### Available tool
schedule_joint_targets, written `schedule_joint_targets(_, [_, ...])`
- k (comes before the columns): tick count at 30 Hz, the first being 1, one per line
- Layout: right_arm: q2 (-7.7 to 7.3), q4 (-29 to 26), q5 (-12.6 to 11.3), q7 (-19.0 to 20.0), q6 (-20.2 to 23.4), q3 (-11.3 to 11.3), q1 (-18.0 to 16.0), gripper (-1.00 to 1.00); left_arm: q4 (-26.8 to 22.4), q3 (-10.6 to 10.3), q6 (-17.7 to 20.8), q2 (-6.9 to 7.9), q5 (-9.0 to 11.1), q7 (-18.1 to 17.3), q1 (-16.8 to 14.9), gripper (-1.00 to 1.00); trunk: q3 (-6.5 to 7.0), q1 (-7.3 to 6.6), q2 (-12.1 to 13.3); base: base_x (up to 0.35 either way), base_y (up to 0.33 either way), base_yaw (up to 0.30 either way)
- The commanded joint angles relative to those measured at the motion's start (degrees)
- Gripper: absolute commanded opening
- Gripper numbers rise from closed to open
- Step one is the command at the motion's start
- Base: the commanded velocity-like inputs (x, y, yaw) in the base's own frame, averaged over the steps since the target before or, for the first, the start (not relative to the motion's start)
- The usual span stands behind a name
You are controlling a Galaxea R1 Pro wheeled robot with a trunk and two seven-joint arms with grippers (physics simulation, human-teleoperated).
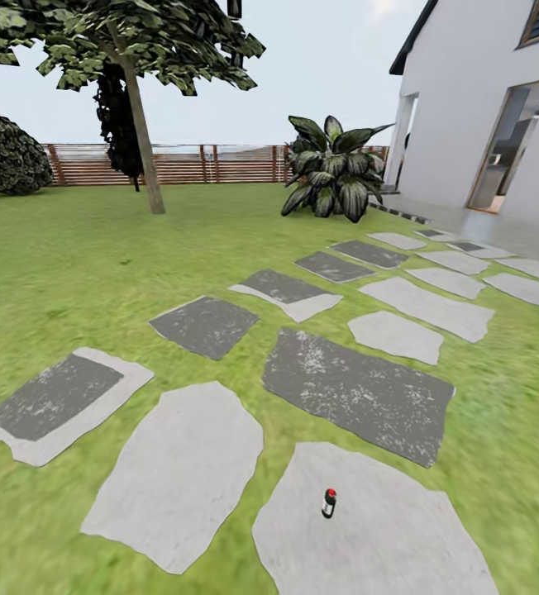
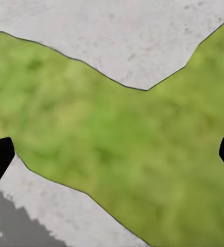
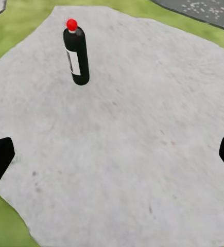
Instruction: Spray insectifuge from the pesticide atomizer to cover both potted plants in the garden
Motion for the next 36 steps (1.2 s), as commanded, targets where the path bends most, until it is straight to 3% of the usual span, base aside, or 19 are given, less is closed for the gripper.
schedule_joint_targets(1, [-0.02,0.02,-0.10,0.08,-0.18,0.01,-0.02,1.00,0.05,0.00,-0.15,-0.01,0.39,-0.12,-0.03,1.00,-0.05,0.01,-0.02,0.237,0.265,0.000])
schedule_joint_targets(23, [-0.05,0.10,0.05,0.16,-0.18,0.04,-0.02,1.00,0.05,0.00,-0.15,-0.01,0.39,-0.11,-0.03,1.00,-0.05,0.01,-0.02,0.231,0.277,0.000])
schedule_joint_targets(30, [-0.06,0.10,2.26,0.11,-0.20,0.04,-0.02,1.00,0.05,0.00,-0.15,-0.06,0.39,-0.13,-0.03,1.00,-0.05,0.01,-0.02,0.230,0.280,0.000])
schedule_joint_targets(36, [-0.02,0.06,2.73,0.09,-0.22,0.03,-0.02,1.00,0.05,-0.01,-0.15,-0.09,0.39,-0.11,-0.03,1.00,-0.05,0.01,-0.02,0.230,0.280,0.000])
